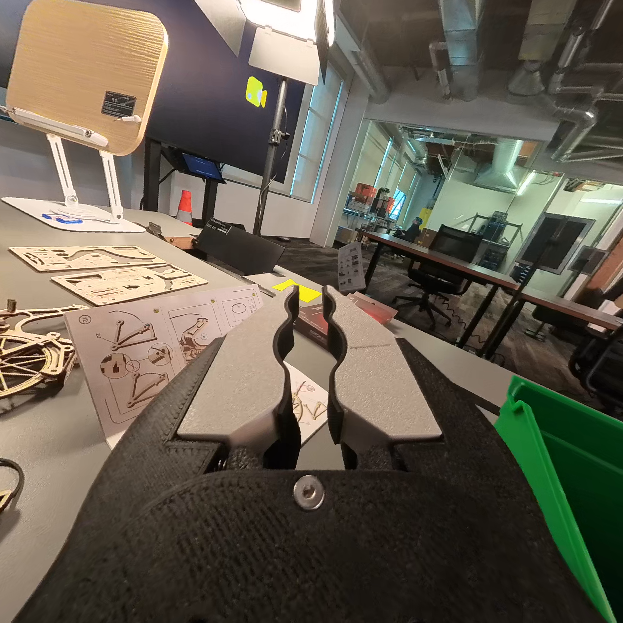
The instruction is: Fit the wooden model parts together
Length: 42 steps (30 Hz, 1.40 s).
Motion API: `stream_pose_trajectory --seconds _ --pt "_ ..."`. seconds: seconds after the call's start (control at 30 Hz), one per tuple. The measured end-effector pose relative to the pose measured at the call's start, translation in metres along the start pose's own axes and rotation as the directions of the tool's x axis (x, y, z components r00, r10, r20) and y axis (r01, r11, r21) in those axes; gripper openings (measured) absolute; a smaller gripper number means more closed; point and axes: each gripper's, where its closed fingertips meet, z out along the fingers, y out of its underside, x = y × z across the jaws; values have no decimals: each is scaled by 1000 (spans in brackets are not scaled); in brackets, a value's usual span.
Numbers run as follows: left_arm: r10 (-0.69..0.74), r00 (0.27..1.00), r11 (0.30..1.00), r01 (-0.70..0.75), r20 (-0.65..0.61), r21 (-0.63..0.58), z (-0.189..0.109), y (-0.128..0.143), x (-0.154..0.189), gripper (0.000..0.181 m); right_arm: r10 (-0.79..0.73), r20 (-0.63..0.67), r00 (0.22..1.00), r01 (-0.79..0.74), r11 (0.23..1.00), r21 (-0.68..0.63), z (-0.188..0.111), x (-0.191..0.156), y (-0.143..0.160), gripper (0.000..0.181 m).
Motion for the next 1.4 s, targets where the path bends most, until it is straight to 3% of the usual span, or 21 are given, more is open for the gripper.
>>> stream_pose_trajectory --seconds 1.4 --pt "-10 999 1000 9 43 25 -2 -4 -8 59 8 19 1000 -7 1000 -16 1 -3 3 11"
